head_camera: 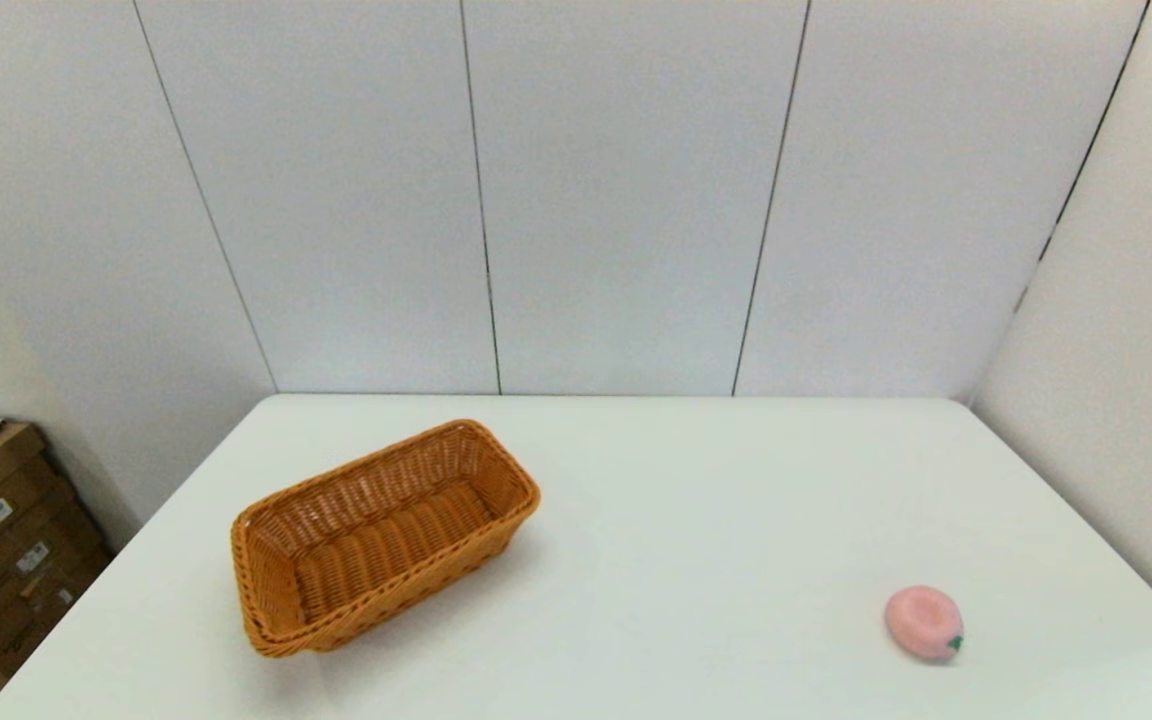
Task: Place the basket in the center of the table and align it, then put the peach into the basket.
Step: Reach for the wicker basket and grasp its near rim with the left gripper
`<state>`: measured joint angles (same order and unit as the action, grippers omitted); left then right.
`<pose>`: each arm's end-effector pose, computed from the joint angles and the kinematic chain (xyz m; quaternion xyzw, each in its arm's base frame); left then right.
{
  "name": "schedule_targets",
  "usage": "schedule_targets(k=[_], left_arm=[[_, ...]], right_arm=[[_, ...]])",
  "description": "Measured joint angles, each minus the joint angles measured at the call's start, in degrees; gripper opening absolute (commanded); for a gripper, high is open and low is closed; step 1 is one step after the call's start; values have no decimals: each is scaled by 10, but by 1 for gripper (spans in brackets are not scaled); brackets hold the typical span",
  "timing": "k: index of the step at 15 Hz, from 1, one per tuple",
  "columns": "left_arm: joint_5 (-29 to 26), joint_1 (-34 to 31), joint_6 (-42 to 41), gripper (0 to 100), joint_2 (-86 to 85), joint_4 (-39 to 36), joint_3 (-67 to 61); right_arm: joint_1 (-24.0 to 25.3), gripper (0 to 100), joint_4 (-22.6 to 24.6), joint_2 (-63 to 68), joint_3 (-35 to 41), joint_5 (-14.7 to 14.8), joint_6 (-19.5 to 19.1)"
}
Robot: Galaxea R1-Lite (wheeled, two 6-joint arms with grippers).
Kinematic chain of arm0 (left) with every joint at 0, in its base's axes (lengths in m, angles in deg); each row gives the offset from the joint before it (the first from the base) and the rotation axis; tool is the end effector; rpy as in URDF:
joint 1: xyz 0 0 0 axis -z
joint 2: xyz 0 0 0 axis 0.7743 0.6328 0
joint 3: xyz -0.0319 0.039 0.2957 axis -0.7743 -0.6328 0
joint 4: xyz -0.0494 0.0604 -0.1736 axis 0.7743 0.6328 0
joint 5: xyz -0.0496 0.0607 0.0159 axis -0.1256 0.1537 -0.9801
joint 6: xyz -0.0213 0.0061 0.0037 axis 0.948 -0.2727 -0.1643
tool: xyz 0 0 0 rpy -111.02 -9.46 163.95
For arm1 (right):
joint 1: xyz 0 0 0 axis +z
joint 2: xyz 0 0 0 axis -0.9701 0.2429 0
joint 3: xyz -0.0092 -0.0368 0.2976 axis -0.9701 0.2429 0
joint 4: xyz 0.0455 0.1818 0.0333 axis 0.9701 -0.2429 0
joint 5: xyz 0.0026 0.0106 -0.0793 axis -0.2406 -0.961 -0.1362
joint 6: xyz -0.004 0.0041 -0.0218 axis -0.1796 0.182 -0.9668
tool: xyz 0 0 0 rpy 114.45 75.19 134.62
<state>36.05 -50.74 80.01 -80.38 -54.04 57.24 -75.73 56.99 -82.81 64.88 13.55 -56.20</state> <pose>-0.0229 0.0007 0.0757 -0.0397 -0.0024 0.0164 0.9991 -0.0302 -0.0005 0.0761 0.0032 0.0632 -0.0066 0.9980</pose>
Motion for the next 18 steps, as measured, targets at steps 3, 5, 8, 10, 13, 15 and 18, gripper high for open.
schedule_targets(k=[3, 5, 8, 10, 13, 15, 18], left_arm=[[0, 0, -1, 100, 0, 0, 0], [0, 0, -1, 100, 0, 0, 0], [0, 0, -13, 100, 0, 1, 0], [2, 0, -21, 100, 0, 0, 0], [6, 0, -6, 100, 2, -28, 45], [6, 0, 38, 100, 33, 2, 115], [8, 0, 139, 100, 179, 44, 198]], right_arm=[[0, 100, 0, 0, 0, 0, 0], [0, 100, 0, 0, 0, 0, 0], [0, 100, 0, 0, 0, 0, 0], [0, 100, 0, 0, 0, 0, 0], [0, 100, 0, 0, 0, 0, 0], [0, 100, 0, 0, 0, 0, 0], [0, 100, 0, 0, 0, 0, 0]])
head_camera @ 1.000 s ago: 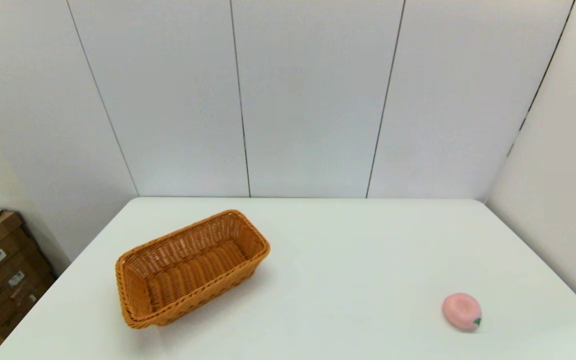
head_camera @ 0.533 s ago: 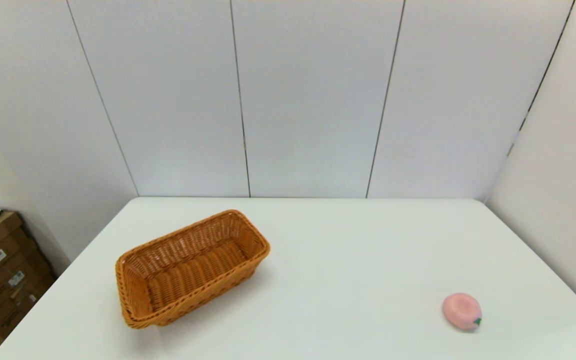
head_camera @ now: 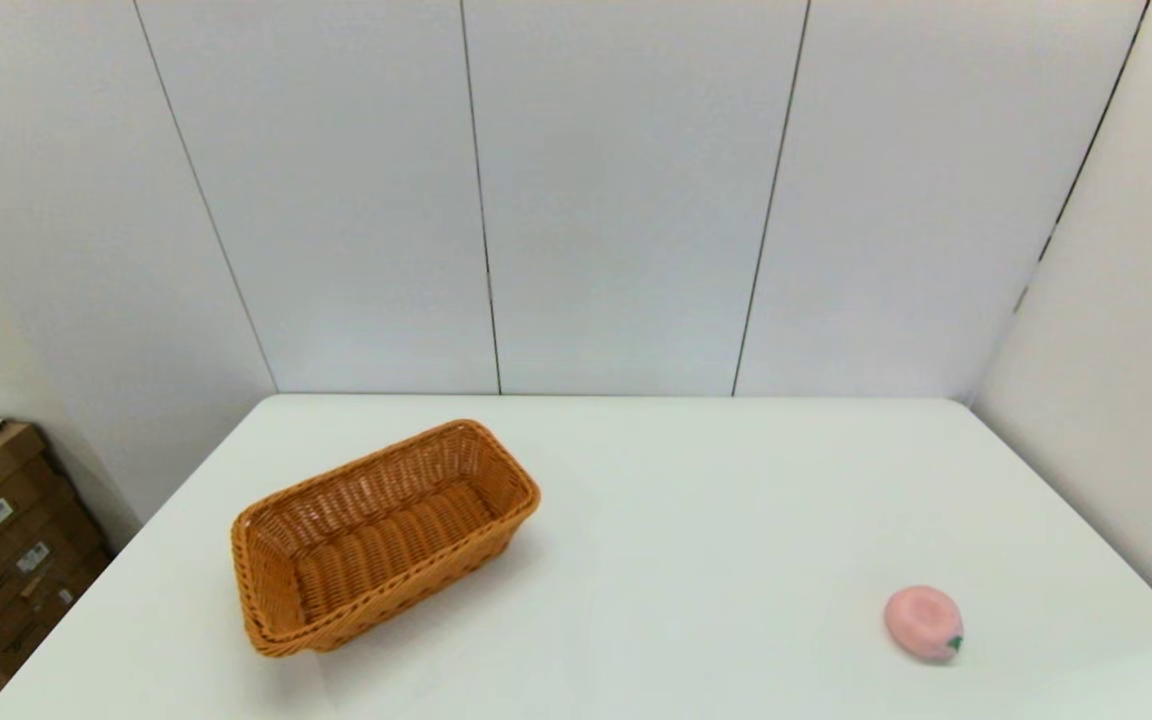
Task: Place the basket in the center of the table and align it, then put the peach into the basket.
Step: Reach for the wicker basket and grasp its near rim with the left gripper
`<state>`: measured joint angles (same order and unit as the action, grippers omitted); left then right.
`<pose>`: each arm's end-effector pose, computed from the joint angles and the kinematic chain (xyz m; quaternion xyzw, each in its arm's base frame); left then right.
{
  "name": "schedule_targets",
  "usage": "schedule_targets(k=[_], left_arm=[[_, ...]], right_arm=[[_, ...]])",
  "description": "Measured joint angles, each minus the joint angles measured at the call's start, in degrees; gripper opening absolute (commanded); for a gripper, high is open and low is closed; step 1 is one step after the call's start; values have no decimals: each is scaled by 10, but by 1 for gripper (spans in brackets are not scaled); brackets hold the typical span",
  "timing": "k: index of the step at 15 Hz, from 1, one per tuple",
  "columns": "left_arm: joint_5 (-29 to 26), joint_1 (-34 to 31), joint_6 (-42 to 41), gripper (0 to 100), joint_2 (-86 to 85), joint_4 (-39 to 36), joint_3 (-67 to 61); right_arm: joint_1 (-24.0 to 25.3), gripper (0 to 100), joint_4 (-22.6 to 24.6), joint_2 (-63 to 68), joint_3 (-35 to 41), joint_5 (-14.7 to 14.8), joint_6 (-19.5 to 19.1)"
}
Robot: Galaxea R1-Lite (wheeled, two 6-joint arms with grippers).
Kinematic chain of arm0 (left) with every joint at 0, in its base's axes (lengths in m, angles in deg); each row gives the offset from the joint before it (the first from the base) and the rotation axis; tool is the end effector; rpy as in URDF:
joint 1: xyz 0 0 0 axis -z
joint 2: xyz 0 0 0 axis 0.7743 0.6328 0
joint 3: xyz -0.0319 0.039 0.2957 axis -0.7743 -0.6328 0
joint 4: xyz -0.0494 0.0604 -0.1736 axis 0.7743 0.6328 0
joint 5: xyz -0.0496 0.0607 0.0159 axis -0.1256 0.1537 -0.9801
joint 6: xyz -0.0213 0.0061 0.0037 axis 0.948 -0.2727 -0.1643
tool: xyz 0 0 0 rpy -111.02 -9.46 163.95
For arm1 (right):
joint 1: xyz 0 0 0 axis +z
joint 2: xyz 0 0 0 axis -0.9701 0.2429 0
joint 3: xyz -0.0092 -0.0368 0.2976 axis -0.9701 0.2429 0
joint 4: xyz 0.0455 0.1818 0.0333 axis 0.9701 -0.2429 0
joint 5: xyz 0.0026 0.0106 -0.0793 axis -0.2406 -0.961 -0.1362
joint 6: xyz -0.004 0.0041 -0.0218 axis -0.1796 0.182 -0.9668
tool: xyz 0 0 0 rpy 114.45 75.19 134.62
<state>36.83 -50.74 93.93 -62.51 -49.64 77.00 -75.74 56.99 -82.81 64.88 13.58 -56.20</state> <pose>-0.0112 0.0010 0.1690 -0.1599 0.0161 0.0262 0.9867 -0.0302 -0.0005 0.0761 0.0032 0.0632 -0.0069 0.9980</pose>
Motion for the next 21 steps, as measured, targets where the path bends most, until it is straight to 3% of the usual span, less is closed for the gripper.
schedule_targets(k=[9, 12, 15, 16, 21], left_arm=[[-4, 0, 261, 100, 722, 2, 174], [-22, 0, 326, 100, 880, -14, 235], [-32, 3, 340, 100, 959, -31, 270], [-34, 5, 341, 0, 971, -30, 275], [-42, 7, 344, 0, 992, -31, 278]], right_arm=[[0, 100, 0, 0, 0, 0, 0], [0, 100, 0, 0, 0, 0, 0], [0, 100, 0, 0, 0, 0, 0], [0, 100, 0, 0, 0, 0, 0], [0, 100, 0, 0, 0, 0, 0]])
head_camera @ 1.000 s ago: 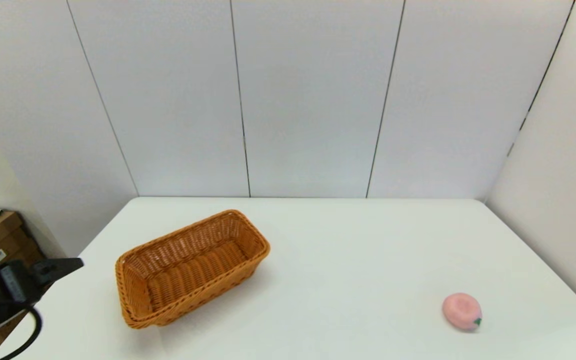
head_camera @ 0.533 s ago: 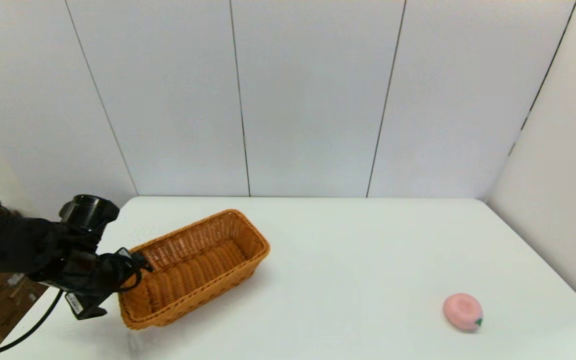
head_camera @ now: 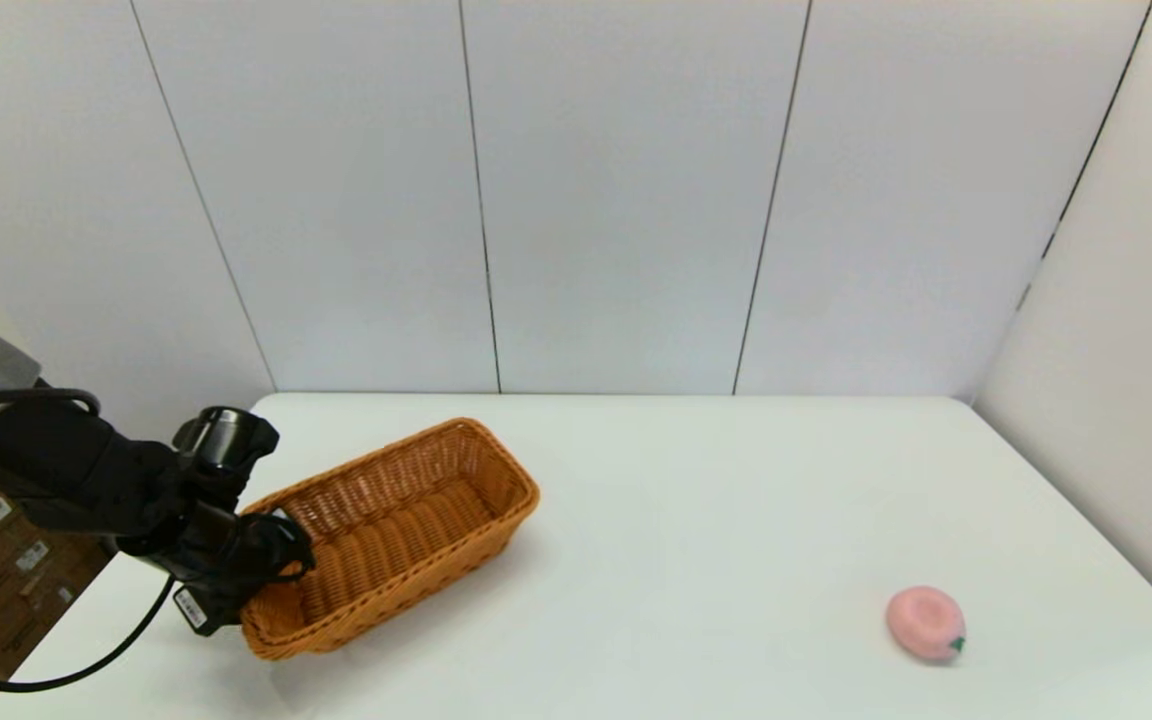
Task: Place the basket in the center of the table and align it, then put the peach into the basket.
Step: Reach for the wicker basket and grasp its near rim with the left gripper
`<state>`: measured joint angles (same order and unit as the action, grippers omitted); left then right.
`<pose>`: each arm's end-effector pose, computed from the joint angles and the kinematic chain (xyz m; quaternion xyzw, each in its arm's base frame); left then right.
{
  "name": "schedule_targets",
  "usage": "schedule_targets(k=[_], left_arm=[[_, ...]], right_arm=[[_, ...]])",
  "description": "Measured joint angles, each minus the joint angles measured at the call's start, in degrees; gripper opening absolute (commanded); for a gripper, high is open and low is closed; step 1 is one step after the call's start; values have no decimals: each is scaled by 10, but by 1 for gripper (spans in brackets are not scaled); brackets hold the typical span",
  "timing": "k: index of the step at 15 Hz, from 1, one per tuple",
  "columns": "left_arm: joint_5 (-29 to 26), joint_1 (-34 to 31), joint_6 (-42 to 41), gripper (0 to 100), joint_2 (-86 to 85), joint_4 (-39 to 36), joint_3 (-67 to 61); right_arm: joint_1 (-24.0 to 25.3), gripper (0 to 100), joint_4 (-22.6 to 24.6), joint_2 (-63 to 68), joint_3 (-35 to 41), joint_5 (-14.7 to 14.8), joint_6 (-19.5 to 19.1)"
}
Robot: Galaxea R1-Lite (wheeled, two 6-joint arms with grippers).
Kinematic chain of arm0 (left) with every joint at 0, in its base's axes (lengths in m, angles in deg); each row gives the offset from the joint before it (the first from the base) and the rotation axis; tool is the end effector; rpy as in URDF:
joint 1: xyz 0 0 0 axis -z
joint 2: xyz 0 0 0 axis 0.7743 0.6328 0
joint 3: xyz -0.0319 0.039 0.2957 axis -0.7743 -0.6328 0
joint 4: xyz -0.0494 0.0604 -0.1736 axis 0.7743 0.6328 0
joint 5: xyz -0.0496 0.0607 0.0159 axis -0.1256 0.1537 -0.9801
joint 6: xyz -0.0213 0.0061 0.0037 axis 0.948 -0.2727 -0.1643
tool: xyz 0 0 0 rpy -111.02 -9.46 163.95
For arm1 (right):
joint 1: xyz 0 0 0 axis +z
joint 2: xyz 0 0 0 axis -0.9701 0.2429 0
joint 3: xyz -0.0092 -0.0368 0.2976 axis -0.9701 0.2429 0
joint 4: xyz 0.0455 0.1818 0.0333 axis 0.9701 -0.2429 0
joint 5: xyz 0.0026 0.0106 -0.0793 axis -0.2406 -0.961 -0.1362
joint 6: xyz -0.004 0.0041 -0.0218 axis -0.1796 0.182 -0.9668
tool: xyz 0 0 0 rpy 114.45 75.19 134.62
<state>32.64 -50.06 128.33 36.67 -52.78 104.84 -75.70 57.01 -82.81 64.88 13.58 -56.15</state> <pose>0.3024 -0.0043 0.0337 -0.3672 0.5238 0.2428 0.7293 -0.0302 -0.0005 0.0761 0.0036 0.0630 -0.0066 0.9980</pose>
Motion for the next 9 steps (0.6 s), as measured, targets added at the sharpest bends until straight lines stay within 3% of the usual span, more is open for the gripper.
schedule_targets(k=[9], left_arm=[[-23, 7, -3, 0, -20, 1, -6]], right_arm=[[0, 100, 0, 0, 0, 0, 0]])
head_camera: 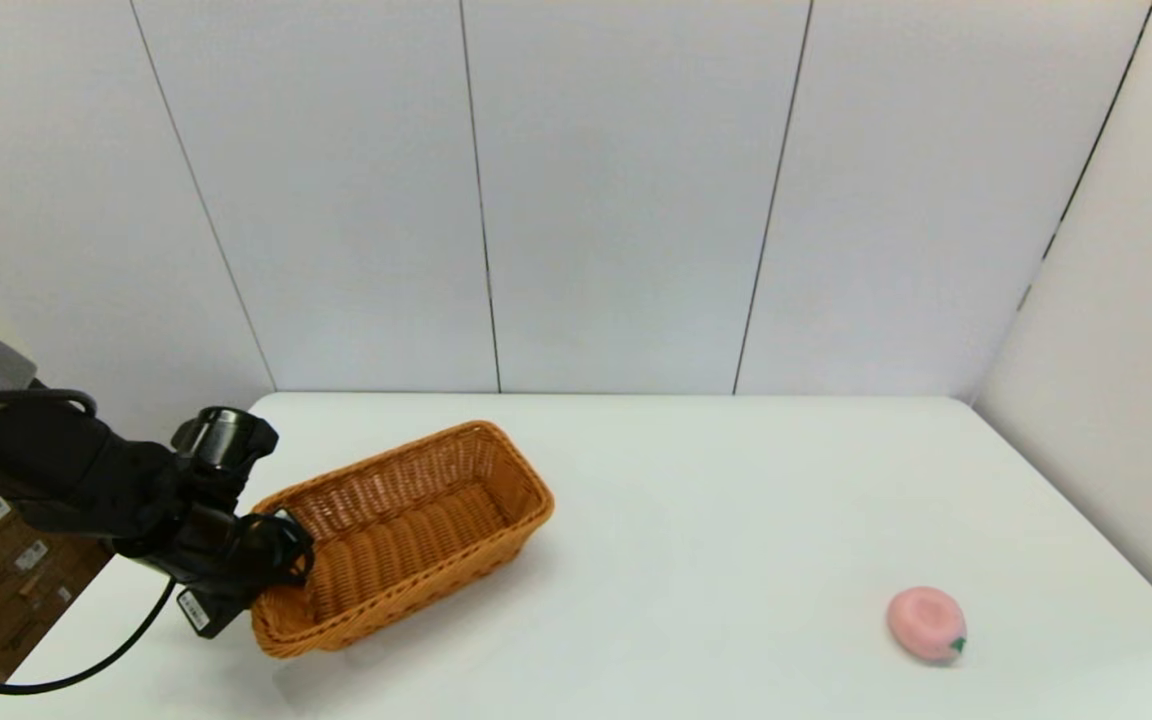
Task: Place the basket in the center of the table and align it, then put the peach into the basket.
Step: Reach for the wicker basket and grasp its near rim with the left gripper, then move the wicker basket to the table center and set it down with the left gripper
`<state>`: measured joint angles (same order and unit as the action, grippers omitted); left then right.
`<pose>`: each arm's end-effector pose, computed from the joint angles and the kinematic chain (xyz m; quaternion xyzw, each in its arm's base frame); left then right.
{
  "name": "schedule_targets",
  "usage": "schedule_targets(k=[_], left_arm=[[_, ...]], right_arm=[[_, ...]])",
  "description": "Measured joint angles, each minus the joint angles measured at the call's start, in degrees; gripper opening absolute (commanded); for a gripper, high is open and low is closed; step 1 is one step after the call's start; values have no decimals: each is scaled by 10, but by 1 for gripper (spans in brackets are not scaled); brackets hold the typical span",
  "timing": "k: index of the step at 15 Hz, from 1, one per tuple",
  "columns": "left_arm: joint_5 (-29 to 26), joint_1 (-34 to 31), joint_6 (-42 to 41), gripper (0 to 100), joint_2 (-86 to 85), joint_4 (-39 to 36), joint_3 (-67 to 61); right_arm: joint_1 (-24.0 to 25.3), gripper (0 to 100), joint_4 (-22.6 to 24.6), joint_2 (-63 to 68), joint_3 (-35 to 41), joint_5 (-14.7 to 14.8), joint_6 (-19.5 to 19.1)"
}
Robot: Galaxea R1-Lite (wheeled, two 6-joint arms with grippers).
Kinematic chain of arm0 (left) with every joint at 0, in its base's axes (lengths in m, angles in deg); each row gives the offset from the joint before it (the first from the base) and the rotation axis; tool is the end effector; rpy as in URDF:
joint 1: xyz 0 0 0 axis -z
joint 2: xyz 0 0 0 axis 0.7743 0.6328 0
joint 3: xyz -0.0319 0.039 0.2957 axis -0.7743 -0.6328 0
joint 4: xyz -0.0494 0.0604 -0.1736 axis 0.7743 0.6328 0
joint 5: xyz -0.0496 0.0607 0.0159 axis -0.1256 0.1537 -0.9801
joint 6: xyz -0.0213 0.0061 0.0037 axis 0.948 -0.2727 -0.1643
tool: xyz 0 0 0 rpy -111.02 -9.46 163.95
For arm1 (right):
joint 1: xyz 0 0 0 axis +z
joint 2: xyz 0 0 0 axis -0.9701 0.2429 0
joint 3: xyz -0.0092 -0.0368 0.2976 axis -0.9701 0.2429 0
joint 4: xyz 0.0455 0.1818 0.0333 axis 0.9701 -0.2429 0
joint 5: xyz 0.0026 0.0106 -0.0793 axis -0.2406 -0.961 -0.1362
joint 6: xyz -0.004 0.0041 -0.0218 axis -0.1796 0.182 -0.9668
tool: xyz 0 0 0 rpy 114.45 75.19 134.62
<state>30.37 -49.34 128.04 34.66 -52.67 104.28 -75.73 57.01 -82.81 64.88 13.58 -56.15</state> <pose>0.2986 -0.0089 0.0426 -0.3749 0.5253 0.2179 0.7322 -0.0302 -0.0005 0.0761 0.0036 0.0630 -0.0068 0.9980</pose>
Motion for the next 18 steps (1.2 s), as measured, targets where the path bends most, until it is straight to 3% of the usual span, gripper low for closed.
schedule_targets(k=[2, 6, 9, 18], left_arm=[[-6, 23, -2, 0, -40, 1, 3], [-24, 143, -3, 0, -121, 4, 40], [-25, 197, -4, 0, -116, 2, 78], [-61, 226, -7, 0, 23, -68, 116]], right_arm=[[0, 100, 0, 0, 0, 0, 0], [0, 100, 0, 0, 0, 0, 0], [0, 100, 0, 0, 0, 0, 0], [0, 100, 0, 0, 0, 0, 0]])
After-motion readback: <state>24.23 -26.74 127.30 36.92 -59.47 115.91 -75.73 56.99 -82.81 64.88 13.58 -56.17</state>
